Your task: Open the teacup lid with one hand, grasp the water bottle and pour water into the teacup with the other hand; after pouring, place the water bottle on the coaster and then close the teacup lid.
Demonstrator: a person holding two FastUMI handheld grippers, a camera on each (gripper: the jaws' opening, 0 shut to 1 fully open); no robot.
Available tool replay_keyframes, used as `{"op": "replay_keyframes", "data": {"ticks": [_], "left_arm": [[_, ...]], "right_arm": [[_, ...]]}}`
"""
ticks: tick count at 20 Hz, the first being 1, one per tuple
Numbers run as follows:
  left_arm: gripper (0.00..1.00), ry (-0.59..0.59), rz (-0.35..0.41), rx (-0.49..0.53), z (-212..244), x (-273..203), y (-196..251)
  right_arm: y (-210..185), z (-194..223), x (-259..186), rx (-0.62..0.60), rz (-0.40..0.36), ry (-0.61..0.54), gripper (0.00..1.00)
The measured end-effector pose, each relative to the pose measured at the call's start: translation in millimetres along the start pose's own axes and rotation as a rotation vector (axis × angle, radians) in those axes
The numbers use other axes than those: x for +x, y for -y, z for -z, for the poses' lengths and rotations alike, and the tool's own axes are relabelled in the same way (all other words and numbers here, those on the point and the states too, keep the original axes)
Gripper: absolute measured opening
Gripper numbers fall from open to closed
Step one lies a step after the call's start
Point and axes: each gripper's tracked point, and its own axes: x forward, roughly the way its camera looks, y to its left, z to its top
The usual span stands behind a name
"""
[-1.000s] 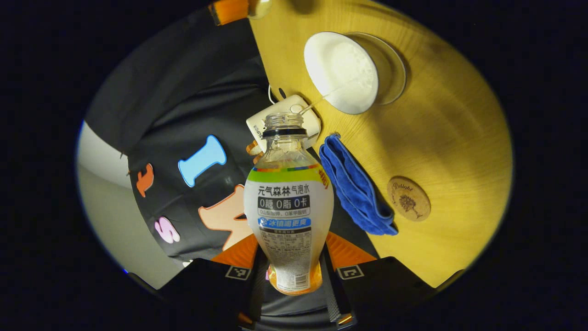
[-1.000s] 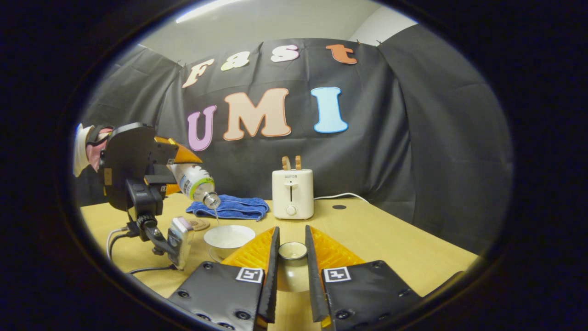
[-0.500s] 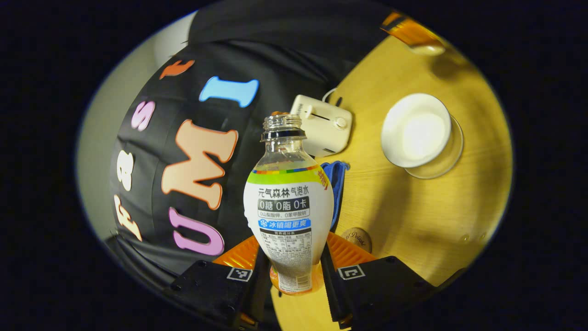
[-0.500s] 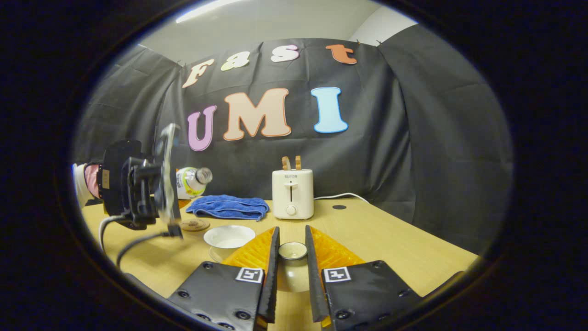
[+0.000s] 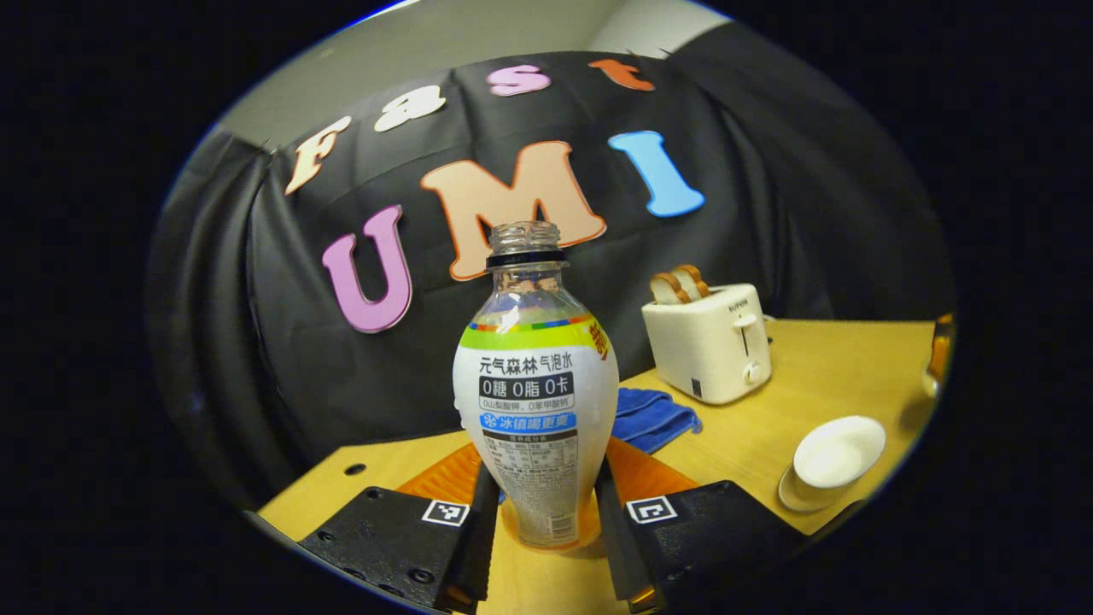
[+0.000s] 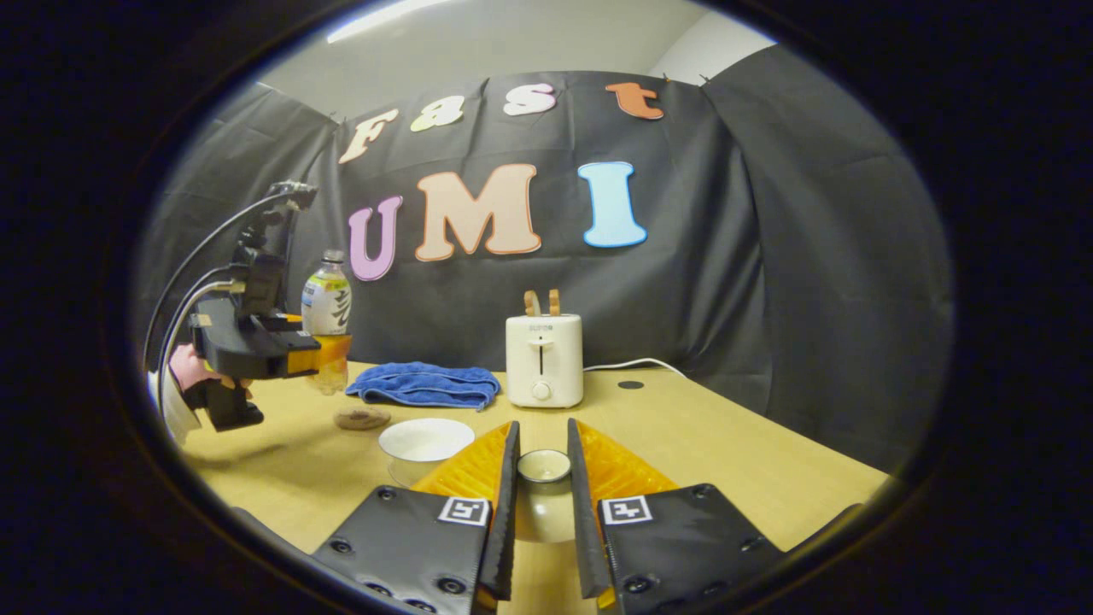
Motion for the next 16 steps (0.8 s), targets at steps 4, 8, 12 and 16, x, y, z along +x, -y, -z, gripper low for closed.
{"op": "replay_keyframes", "data": {"ticks": [4, 8, 12, 16], "left_arm": [[0.52, 0.008, 0.009, -0.122, 14, 7, -5], [0.51, 0.005, 0.022, -0.178, 25, 16, 1], [0.51, -0.022, 0.038, -0.183, 32, 27, 9], [0.53, -0.05, 0.047, -0.184, 42, 31, 14]], "right_arm": [[0, 0, 0, 0.0, 0.0, 0.0, 0.34], [0, -1, -1, -0.001, 0.002, 0.001, 0.34], [0, 0, 0, -0.001, 0.003, 0.002, 0.34], [0, 0, 0, -0.001, 0.002, 0.001, 0.34]]}}
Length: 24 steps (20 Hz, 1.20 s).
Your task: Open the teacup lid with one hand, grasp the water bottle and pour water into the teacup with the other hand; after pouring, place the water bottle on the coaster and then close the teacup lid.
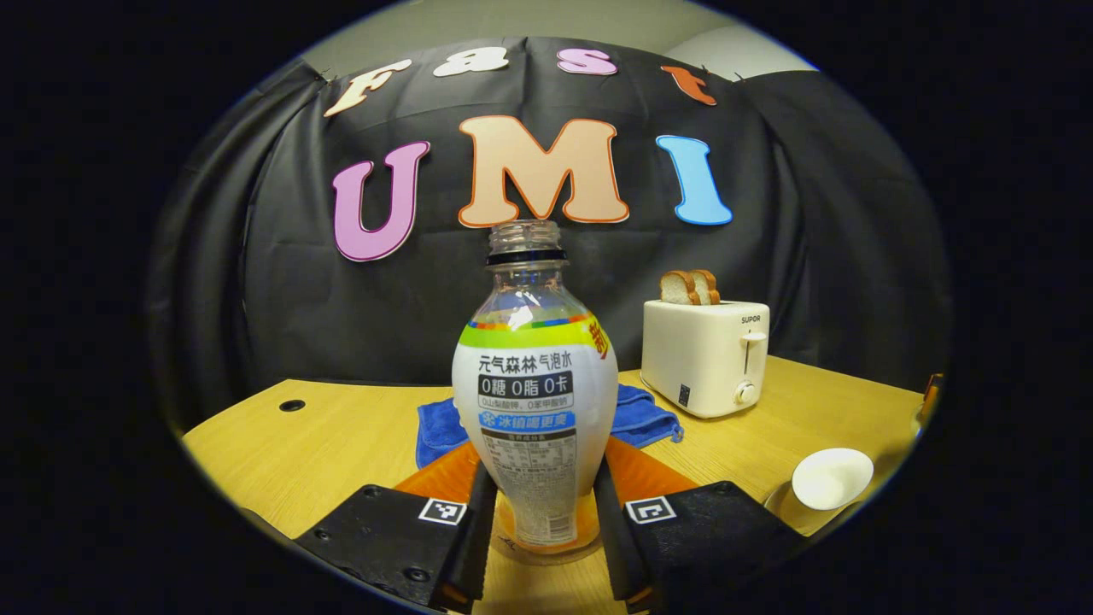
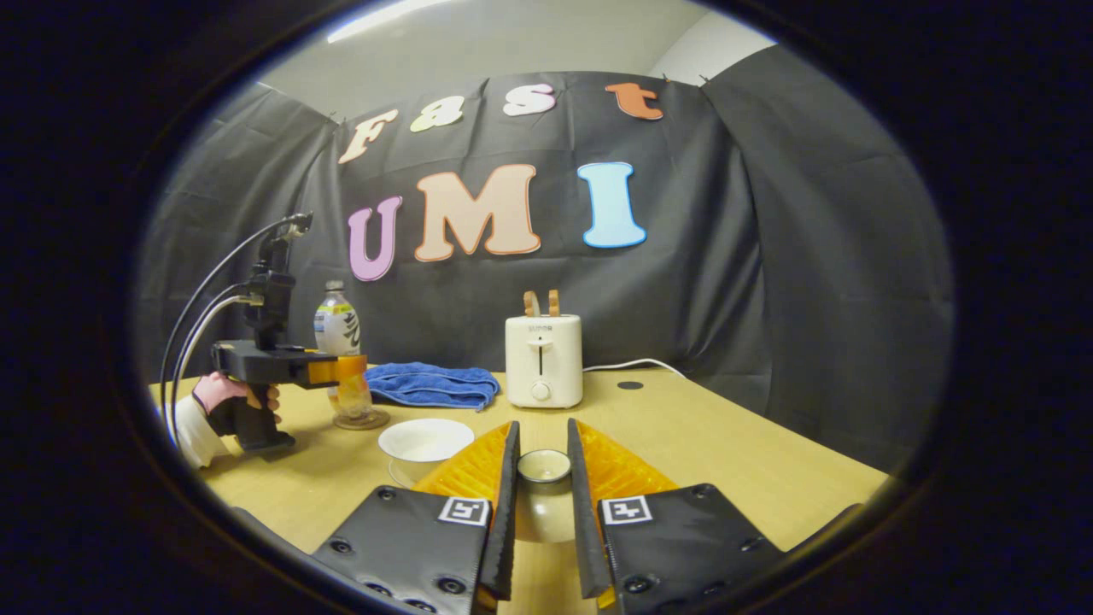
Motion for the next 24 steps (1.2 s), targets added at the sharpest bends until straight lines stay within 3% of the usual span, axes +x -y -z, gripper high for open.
{"op": "replay_keyframes", "data": {"ticks": [6, 17, 20, 24], "left_arm": [[0.54, -0.027, 0.007, -0.01, 10, 3, 2], [0.7, -0.023, 0.001, -0.014, 13, 3, 0], [0.92, 0.015, -0.003, -0.017, 7, -2, -1], [0.93, 0.059, -0.015, -0.014, 1, -17, -2]], "right_arm": [[0, 0, 0, 0.0, 0.0, 0.0, 0.34], [0, -1, 1, 0.0, 0.001, 0.0, 0.34], [0, -1, 1, 0.0, 0.001, 0.0, 0.34], [-2, 1, 1, 0.0, -0.006, -0.003, 0.34]]}}
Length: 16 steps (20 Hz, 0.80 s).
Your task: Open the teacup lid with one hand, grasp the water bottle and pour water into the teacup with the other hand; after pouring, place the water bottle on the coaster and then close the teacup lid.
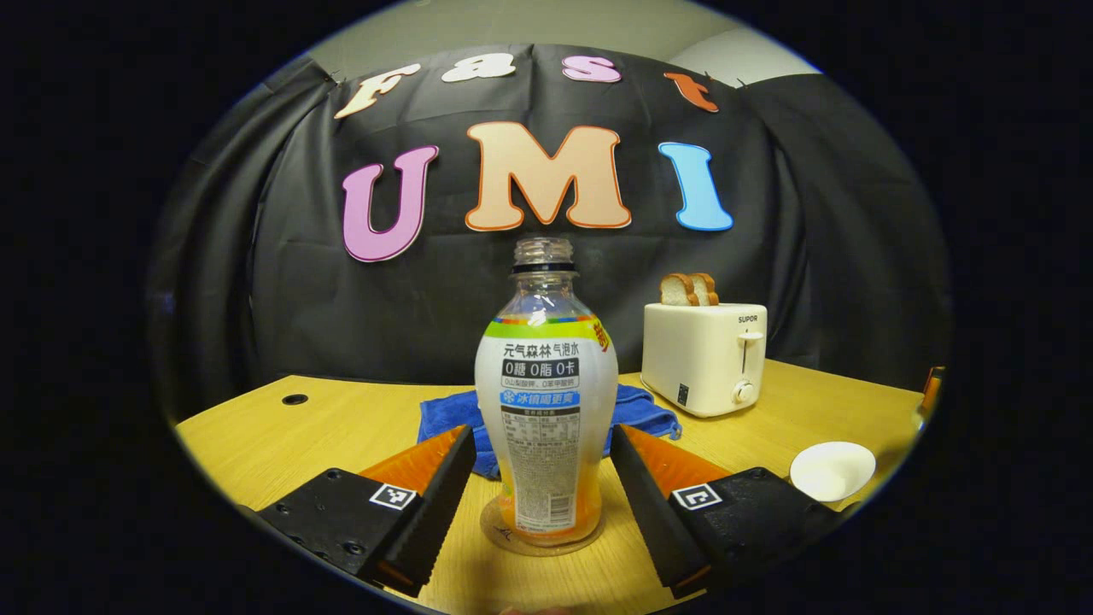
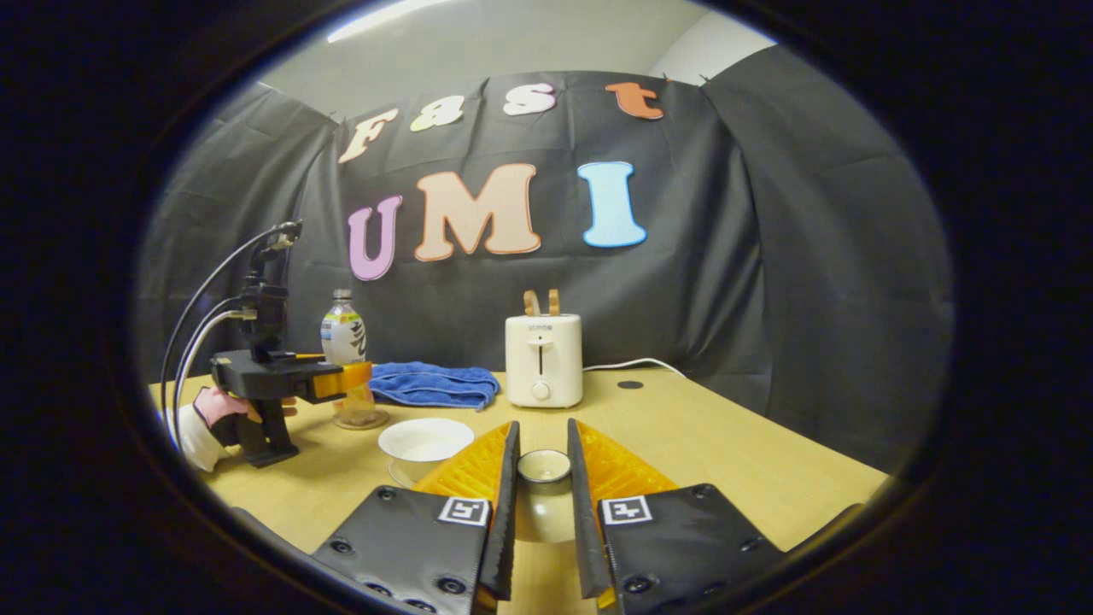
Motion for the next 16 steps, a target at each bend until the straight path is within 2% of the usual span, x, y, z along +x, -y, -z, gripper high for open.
{"op": "replay_keyframes", "data": {"ticks": [3, 8, 16], "left_arm": [[0.92, 0.04, 0.006, -0.004, -6, -15, 0], [0.92, 0.04, 0.068, -0.003, -4, -52, 4], [0.92, 0.04, 0.031, 0.0, -1, -107, -22]], "right_arm": [[-2, 0, 1, 0.001, -0.01, 0.0, 0.34], [-15, 0, 5, 0.002, -0.041, -0.001, 0.34], [-52, 2, 30, 0.004, -0.108, -0.004, 0.34]]}}
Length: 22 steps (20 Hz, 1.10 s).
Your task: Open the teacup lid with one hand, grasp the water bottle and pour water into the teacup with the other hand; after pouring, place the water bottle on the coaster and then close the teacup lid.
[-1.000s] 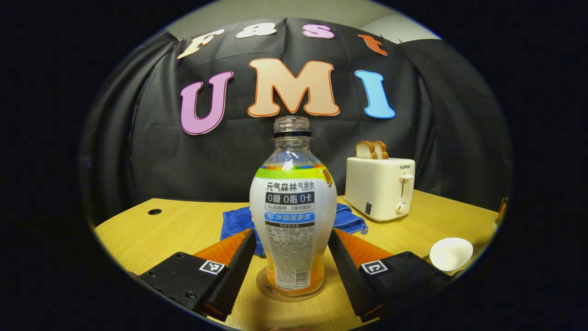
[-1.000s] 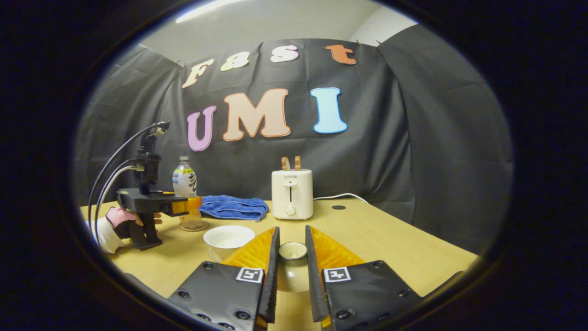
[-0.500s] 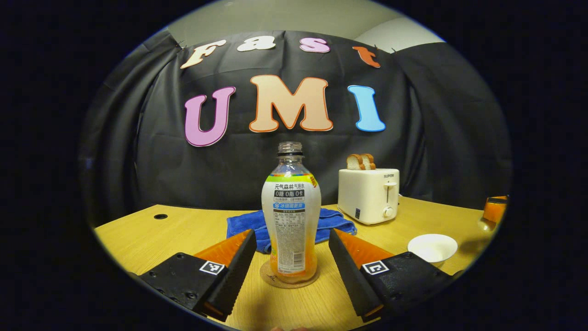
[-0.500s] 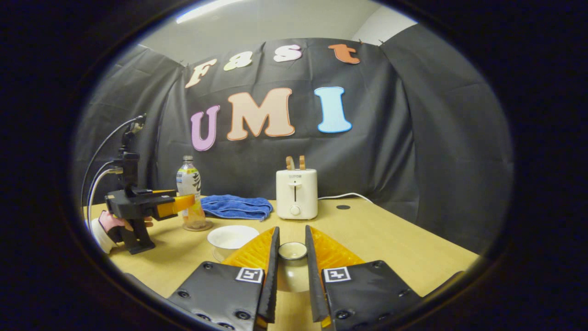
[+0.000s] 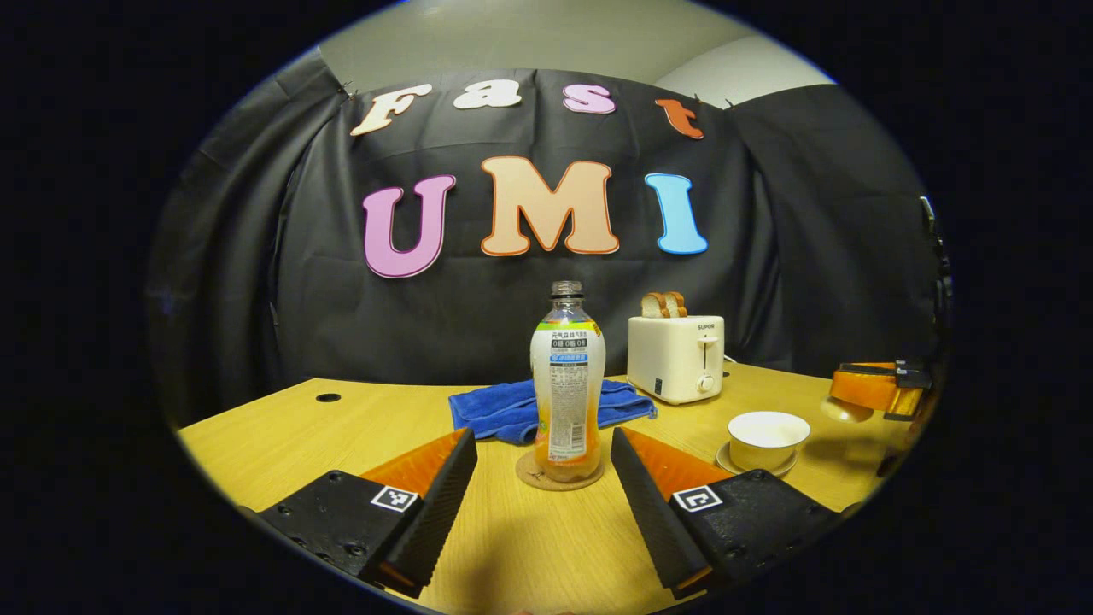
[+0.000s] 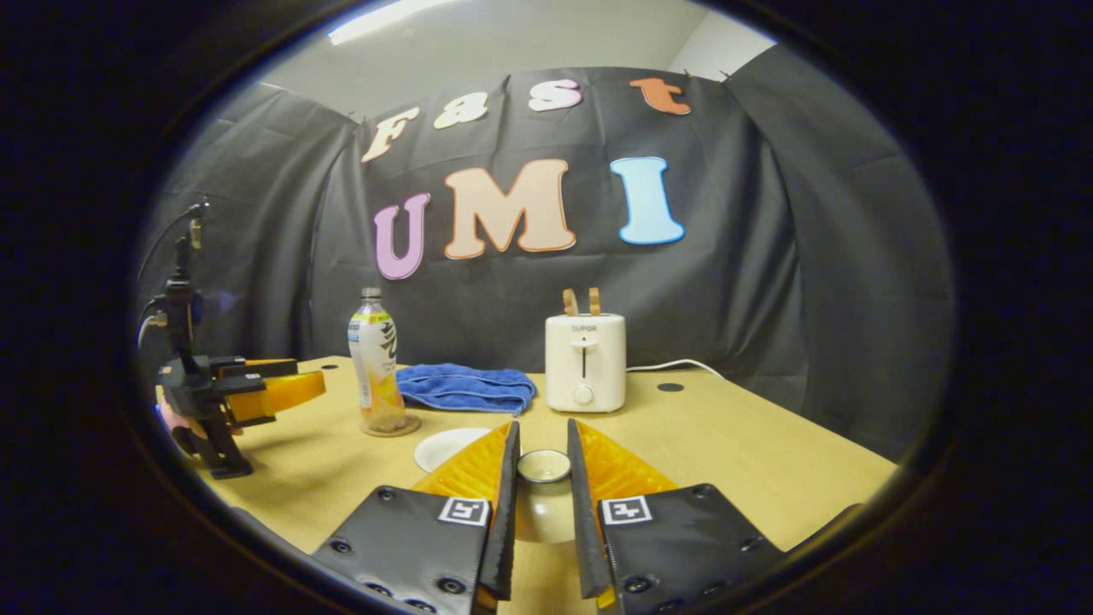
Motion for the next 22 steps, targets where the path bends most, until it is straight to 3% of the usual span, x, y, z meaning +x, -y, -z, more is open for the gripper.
{"op": "replay_keyframes", "data": {"ticks": [9, 22], "left_arm": [[0.92, 0.001, -0.113, 0.001, -1, -27, -25], [0.92, 0.0, -0.121, 0.0, -1, -27, -26]], "right_arm": [[-50, 6, 42, -0.002, -0.122, -0.034, 0.34], [-62, 25, 65, -0.023, -0.152, -0.153, 0.34]]}}
